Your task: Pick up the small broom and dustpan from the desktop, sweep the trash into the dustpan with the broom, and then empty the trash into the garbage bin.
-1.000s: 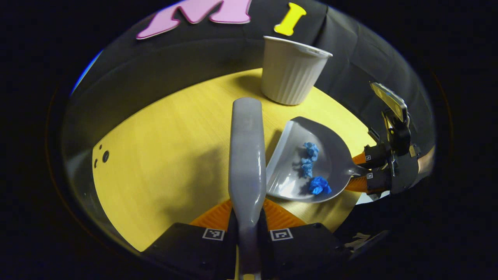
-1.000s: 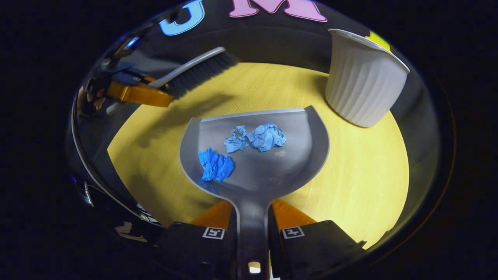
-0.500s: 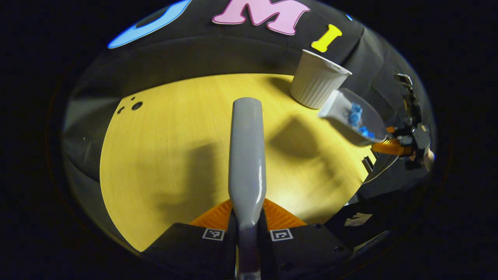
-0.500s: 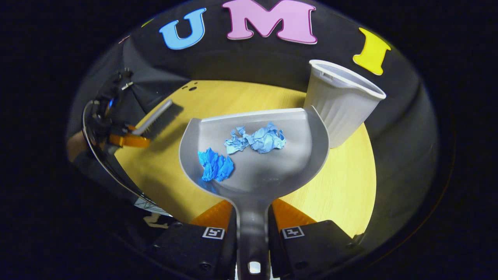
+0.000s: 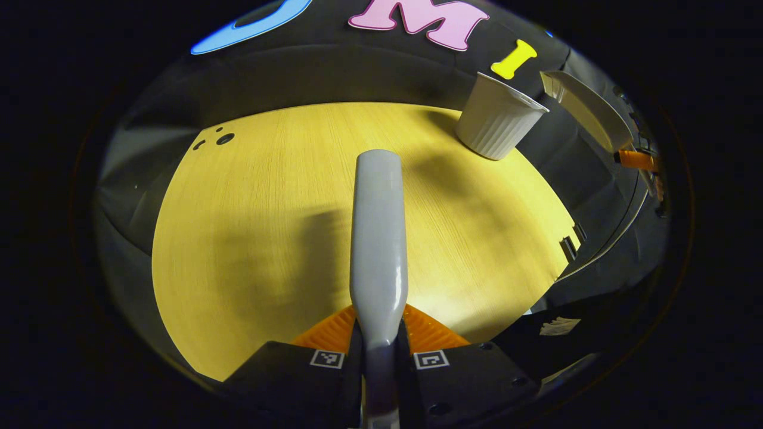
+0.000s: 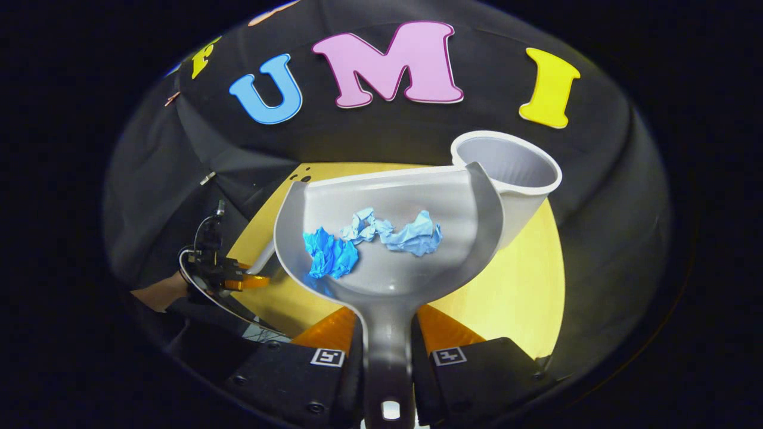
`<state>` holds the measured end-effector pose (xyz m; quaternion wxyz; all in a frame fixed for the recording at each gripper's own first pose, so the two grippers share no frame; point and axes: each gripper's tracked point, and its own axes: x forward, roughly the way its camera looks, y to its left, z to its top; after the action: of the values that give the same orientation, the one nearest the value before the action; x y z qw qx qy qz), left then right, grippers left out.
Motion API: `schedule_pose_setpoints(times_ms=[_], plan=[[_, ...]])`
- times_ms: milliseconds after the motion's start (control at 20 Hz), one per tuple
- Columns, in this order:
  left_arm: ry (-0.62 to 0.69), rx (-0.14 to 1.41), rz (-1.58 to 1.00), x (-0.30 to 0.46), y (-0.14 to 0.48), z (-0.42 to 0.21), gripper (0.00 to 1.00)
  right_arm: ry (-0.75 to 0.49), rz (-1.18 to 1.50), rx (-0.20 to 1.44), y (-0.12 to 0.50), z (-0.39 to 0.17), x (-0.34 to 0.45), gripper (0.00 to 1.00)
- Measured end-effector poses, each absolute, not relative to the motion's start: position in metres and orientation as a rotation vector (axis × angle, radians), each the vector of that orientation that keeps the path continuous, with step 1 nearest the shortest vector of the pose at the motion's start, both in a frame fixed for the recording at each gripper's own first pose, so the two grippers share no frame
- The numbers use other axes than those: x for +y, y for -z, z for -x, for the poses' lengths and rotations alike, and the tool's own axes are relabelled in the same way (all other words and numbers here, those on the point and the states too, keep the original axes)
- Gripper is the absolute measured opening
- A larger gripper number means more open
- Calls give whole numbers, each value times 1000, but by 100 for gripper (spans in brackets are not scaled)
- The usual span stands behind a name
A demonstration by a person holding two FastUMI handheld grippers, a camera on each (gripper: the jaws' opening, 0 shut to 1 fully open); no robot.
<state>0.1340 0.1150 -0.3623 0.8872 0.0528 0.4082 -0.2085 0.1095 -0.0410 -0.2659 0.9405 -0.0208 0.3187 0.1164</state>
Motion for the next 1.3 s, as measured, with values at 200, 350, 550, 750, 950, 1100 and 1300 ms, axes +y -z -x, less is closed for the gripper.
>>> schedule_pose_setpoints(times_ms=[200,350,550,750,950,1100,1300], plan=[[431,850,-118,105,362,-138,28,-198,-11,635,248,-105,-48,38],[440,848,-103,106,361,-140,28,-145,-37,643,240,-113,-63,39],[401,824,-48,120,347,-135,28,-69,-46,620,232,-142,-88,38],[329,825,17,130,339,-134,28,42,-56,619,237,-168,-117,39],[258,841,60,140,347,-125,28,156,-60,633,246,-184,-131,38],[214,855,66,158,351,-112,31,188,6,643,249,-186,-136,38],[169,865,71,168,355,-104,28,249,93,639,247,-186,-141,39]])
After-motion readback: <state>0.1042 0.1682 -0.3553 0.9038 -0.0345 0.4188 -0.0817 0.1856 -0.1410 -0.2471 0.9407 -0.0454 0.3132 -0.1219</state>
